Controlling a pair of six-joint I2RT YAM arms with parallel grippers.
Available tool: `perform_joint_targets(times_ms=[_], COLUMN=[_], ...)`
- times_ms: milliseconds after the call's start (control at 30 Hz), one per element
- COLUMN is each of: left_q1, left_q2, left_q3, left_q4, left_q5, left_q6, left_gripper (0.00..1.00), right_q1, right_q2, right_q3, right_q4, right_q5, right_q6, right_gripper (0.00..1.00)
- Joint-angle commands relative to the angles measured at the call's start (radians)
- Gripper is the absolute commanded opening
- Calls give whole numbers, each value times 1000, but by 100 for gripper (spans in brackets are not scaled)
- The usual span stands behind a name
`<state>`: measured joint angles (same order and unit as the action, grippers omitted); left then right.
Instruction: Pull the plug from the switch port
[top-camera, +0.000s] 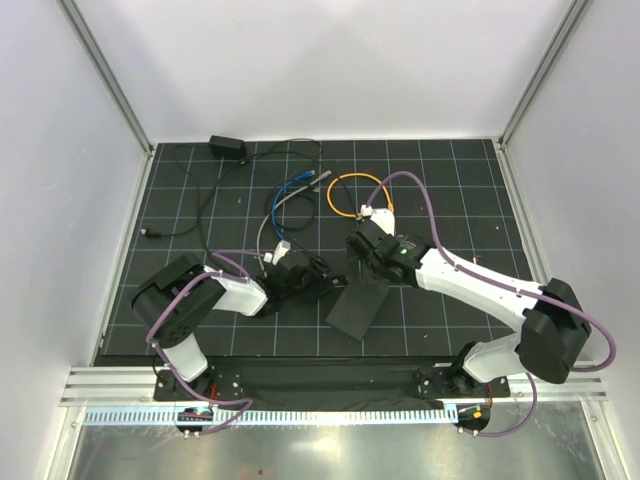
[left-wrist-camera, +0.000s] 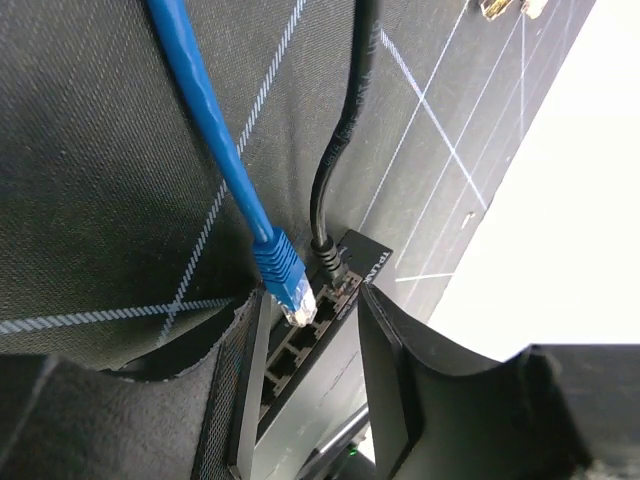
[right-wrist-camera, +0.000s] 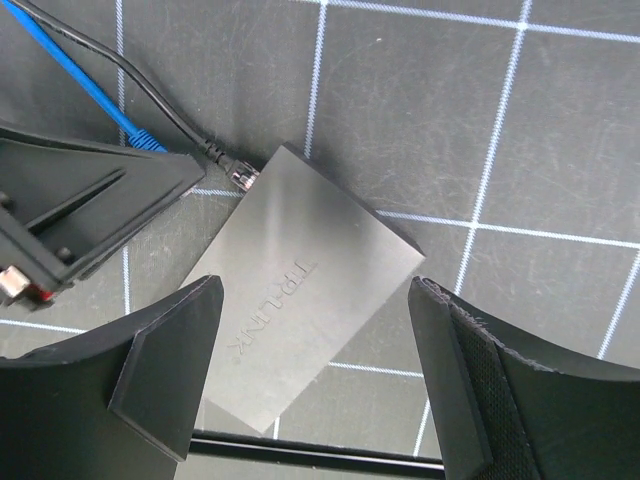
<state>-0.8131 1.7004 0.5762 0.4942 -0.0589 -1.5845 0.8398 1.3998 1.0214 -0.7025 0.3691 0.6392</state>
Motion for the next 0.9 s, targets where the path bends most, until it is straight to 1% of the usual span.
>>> perform_joint_targets(times_ms=[0,100,167,200,267,300,400,467,533,567,600,633,667,700,767,800,867], left_q1=[-14,-14,-12,-6,6,15,58,106,149,191,221,245,294,319,377,420,449], left_q2=[34,31,22,4,-18,-28,-82,-128,-160,-186,-199,-208,-222,-223,-217,-214,-226], left_q3=[-27,-30,-45,-65,-76,-81,-93,-108,-108,-102,-92,-50,-24,5,103,125,128], left_q4=[6,-8,-2,3,-18,-51,-86,-101,-133,-141,-155,-220,-258,-299,-443,-471,-476], left_q5=[-53,-76,-114,-128,-153,-156,-173,-182,-183,-183,-177,-177,-182,-185,-168,-156,-133], left_q6=[-74,-78,-83,-78,-51,-40,20,52,130,161,225,265,299,373,426,446,475], left_gripper=[45,41,30,19,12,7,0,0,0,0,0,0,0,0,0,0,0], right_q1=[-7,-8,-7,-8,-8,-7,-8,-7,-8,-8,-8,-8,-8,-7,-7,-8,-8], right_q2=[-67,-78,-73,-67,-55,-51,-38,-33,-30,-28,-27,-25,-24,-19,-13,-9,-7], right_q3=[-10,-24,-24,-21,-18,-20,-26,-33,-41,-43,-44,-46,-46,-47,-46,-47,-49], right_q4=[-20,-12,-8,-6,-3,3,15,20,26,28,29,29,31,29,32,31,35], right_q5=[31,30,19,13,2,-1,-7,-12,-15,-15,-15,-16,-16,-16,-15,-15,-15], right_q6=[13,16,16,16,17,17,19,20,22,22,22,22,20,22,19,19,20], right_gripper=[83,83,83,83,82,82,82,82,82,82,82,82,82,82,82,82,82])
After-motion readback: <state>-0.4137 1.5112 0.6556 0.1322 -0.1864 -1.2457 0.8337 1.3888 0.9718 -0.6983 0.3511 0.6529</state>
